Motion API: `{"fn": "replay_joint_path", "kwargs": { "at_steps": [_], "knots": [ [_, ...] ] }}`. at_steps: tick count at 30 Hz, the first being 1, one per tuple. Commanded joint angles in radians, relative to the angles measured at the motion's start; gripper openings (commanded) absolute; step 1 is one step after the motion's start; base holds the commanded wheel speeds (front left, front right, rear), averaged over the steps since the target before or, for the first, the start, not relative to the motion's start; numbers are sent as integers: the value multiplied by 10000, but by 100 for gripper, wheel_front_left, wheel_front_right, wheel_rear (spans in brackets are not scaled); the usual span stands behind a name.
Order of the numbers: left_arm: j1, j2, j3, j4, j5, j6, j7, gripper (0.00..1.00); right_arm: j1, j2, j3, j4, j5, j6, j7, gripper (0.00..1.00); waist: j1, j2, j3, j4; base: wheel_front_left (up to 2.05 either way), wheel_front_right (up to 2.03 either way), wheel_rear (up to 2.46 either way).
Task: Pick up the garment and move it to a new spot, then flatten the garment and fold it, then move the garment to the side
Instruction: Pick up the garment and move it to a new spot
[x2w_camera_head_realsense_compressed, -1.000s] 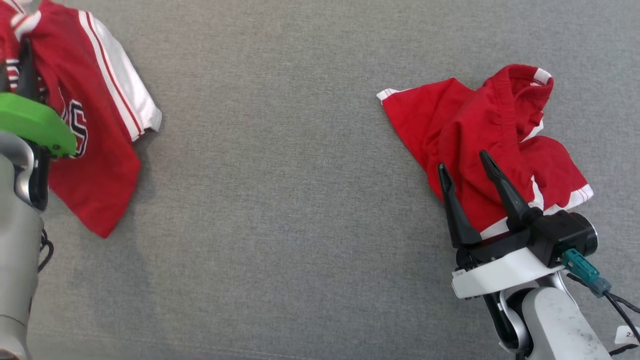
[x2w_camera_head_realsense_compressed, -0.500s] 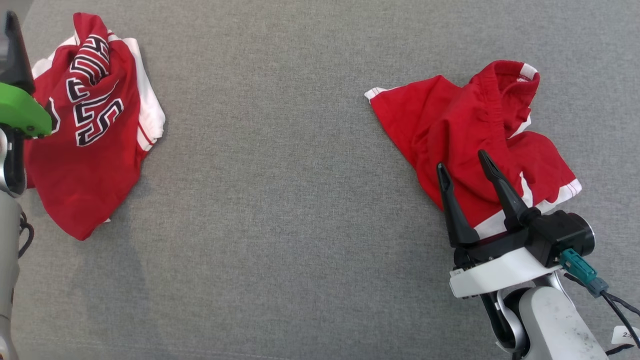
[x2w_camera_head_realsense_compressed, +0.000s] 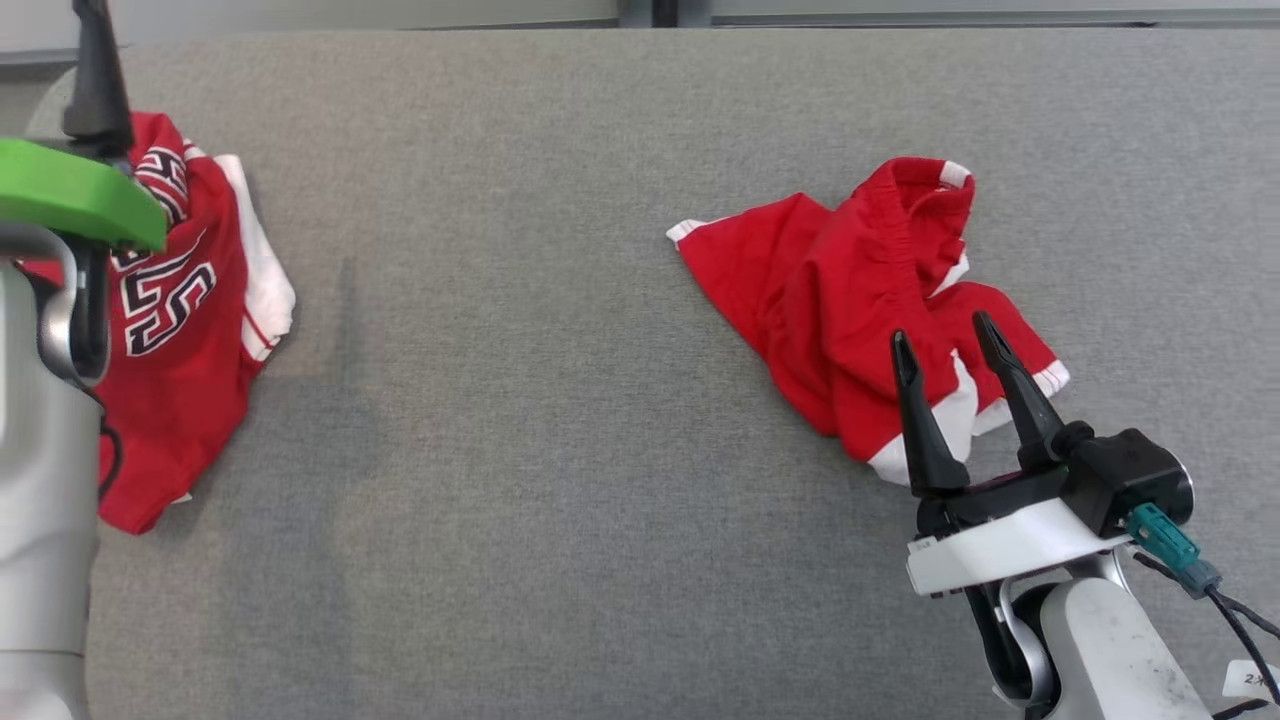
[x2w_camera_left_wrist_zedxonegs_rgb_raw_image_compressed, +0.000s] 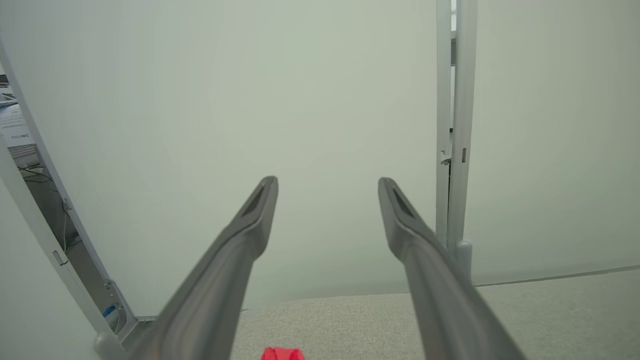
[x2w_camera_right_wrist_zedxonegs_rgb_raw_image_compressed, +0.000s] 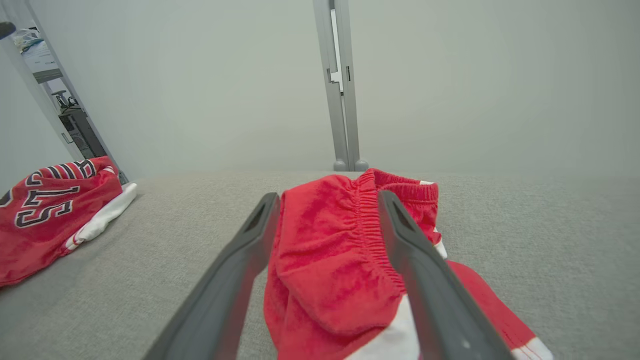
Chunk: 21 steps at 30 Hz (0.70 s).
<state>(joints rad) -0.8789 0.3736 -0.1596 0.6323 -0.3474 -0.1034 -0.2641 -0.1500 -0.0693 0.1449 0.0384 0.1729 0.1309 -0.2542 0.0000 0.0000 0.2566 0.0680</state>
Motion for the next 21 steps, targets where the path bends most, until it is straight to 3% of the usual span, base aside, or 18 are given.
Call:
{"fn": "replay_joint_path", "kwargs": {
  "at_steps": [1,12,21],
  "knots": [
    [380,-78,71,-170,188,-24,-4,100,145,35,-72,74,17,-3,-69,100,0,0,-555,-616,0,0,0],
    [2282,-1003,70,-1266,376,-101,-4,100,772,105,-779,418,9,-3,-112,100,0,0,-1427,-1594,0,0,0],
    [4228,-1483,215,-1737,494,-49,-5,100,1138,140,-815,596,73,-3,-115,100,0,0,-1987,-1797,0,0,0]
  ]
}}
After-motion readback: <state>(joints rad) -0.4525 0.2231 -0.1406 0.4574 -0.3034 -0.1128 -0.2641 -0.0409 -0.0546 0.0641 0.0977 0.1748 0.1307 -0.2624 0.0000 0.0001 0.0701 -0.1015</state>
